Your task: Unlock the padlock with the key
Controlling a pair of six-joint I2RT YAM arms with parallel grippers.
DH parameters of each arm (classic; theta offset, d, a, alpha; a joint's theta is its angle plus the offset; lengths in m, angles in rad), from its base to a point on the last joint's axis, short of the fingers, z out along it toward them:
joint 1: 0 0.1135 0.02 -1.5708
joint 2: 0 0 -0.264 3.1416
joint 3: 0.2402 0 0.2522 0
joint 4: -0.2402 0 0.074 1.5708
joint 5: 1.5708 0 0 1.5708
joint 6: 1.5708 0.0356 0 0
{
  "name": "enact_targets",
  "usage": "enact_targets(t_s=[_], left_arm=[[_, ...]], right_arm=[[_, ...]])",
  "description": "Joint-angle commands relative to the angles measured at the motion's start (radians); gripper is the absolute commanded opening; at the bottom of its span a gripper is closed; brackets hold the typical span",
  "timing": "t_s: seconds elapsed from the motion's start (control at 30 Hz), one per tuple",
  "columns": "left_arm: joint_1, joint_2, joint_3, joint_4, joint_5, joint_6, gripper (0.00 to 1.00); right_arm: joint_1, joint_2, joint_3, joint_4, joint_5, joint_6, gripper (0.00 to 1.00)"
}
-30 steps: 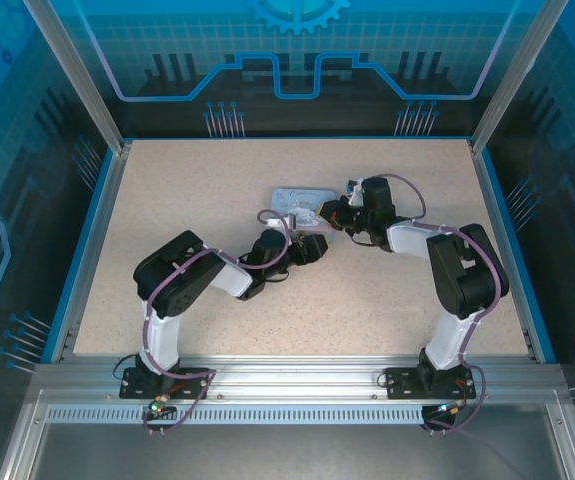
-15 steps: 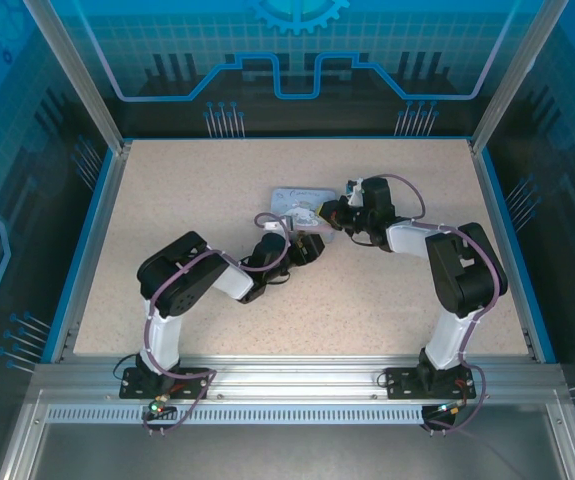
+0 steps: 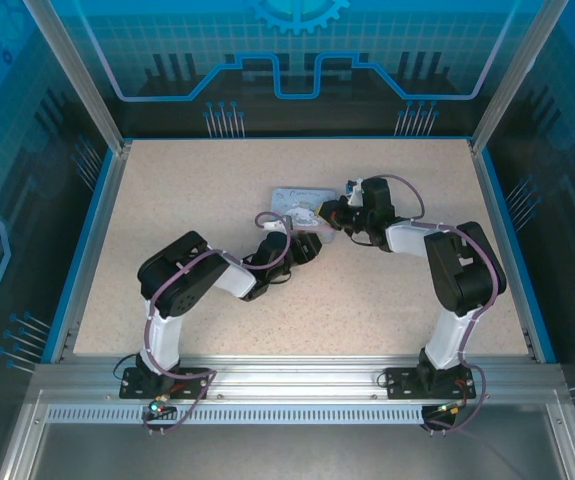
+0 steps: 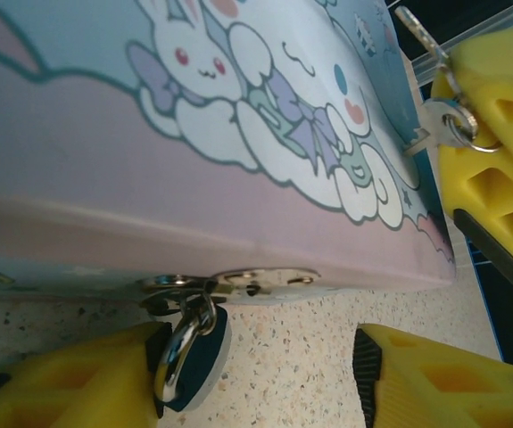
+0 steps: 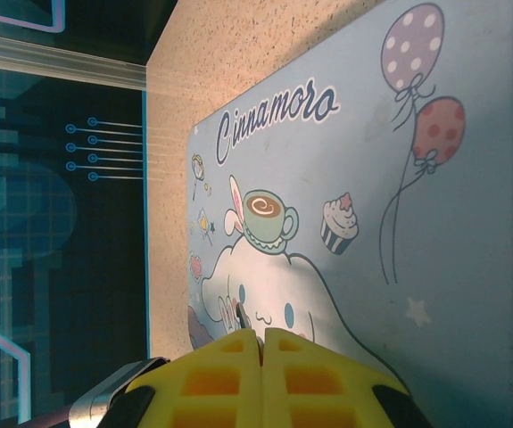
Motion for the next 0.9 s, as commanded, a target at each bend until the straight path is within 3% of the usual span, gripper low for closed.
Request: enact_targets(t_s=[0.0,0.23,0.87], left_arm=[[-0.005,0.033,0.009,-0.101,-0.033,0.004,0.55],[-0.005,0.038,0.022,-0.145,-0.035,0.012,0.44],[-0.006,0.066,0.059,-0.219,-0.04,0.025,0.29]], right_arm=[[-0.005,0.036,-0.008,-0.035,-0.012,0.009,0.0],[-0.006,0.042,-0.014,-0.021,-0.014,0.018,0.0],[-0.014,0.042,-0.024,-0.016,-0.019,0.021,0.0]])
